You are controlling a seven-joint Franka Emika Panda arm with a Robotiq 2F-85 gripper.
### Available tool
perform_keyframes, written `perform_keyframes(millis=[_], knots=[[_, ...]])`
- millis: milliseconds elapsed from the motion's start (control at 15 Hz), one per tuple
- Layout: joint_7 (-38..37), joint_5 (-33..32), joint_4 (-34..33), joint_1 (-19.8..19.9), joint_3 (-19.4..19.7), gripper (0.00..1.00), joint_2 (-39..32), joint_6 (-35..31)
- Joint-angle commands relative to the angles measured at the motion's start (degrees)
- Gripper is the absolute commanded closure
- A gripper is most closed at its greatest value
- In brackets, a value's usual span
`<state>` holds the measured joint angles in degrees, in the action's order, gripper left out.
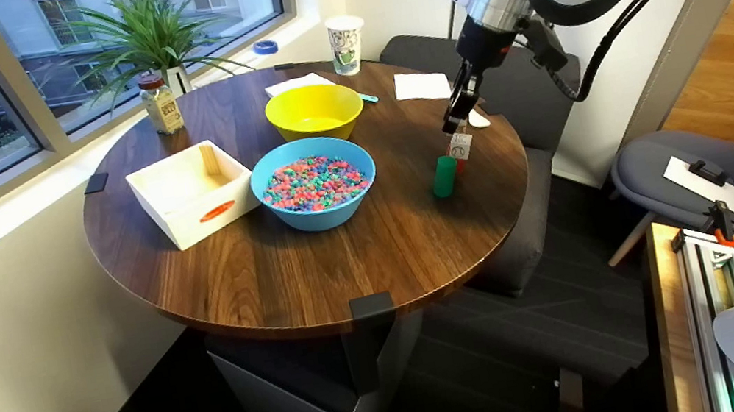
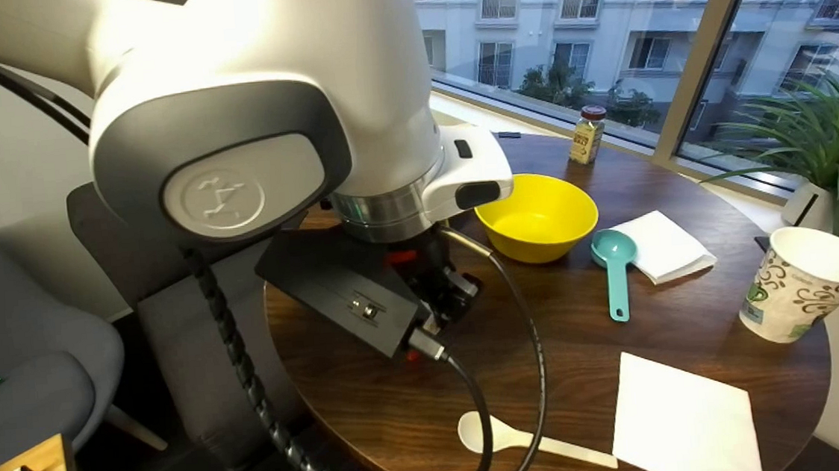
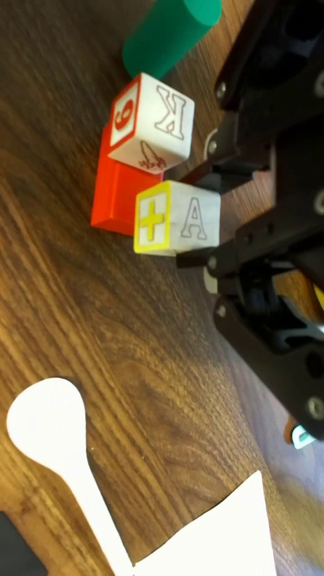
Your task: Pick up the white and red block and put it on the left side of the red rectangular block, pick up the white and yellow block and put it on the right side of the red rectangular block
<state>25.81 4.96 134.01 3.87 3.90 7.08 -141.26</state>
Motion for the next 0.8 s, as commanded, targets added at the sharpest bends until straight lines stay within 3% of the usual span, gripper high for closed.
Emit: perform_keyframes(millis=[0, 733], knots=[[-2.4, -1.4, 1.8, -0.6, 0.4, 0.90, 1.9, 1.5], [-6.0, -2.3, 2.1, -0.4, 0.4, 0.90, 1.6, 0.9]])
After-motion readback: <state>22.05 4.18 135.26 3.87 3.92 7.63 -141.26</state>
